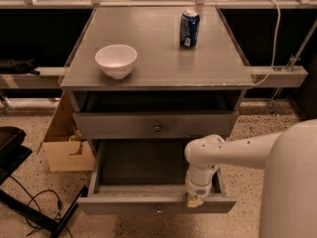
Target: Open middle drawer
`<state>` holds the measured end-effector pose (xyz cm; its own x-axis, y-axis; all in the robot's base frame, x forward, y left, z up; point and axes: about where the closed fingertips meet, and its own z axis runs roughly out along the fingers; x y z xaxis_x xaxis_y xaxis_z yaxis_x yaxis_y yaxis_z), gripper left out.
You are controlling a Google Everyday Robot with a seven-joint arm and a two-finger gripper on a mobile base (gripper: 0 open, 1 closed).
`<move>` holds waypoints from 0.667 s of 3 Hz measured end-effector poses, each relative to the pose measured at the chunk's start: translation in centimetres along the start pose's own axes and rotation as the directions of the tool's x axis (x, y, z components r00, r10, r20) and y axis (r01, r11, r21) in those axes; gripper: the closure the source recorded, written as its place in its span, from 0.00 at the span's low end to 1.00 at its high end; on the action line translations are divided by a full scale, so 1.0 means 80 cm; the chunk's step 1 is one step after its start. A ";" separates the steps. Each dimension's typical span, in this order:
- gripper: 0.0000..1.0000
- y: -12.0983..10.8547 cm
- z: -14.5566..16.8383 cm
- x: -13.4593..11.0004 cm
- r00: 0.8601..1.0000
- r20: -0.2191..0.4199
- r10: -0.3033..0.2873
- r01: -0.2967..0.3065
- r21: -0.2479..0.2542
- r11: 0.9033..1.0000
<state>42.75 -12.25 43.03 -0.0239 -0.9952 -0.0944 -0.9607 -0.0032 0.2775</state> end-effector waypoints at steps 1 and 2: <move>0.23 0.000 -0.002 -0.001 1.000 0.007 -0.008 0.008 0.004 1.000; 0.01 0.000 -0.006 -0.004 0.999 0.025 -0.029 0.029 0.016 0.999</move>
Offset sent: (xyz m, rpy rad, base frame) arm 0.0050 0.0092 0.0226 0.1142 -0.0727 0.0670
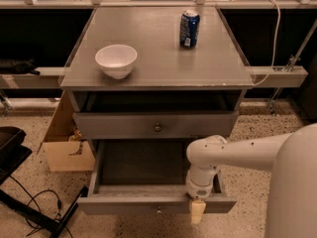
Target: Open middle drawer
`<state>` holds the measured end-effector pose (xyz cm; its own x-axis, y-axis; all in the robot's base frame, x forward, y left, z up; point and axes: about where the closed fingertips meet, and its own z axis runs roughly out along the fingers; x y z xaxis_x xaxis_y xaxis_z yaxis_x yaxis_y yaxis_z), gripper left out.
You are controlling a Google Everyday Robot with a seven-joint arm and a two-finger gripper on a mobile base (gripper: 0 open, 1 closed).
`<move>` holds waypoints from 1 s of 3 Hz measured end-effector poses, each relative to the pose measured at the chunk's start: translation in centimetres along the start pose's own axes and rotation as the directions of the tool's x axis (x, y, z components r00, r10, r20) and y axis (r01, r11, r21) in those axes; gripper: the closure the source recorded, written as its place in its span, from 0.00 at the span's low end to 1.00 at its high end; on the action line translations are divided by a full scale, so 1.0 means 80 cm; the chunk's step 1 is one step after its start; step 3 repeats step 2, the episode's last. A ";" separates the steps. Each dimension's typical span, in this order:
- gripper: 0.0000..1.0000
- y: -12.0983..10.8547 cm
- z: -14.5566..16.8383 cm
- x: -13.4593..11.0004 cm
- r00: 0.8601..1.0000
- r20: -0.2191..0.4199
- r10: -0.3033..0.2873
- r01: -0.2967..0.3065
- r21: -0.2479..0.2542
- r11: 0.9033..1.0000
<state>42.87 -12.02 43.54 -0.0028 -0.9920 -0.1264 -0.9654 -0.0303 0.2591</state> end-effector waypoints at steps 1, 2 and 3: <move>0.00 0.007 -0.046 0.004 0.998 0.035 -0.051 0.049 0.048 0.998; 0.00 0.020 -0.115 0.023 0.986 0.134 -0.101 0.080 0.152 0.985; 0.00 0.020 -0.115 0.023 0.986 0.134 -0.101 0.080 0.152 0.985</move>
Offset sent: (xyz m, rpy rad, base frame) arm 0.0085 -0.0774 0.1643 0.3488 -0.3246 0.1668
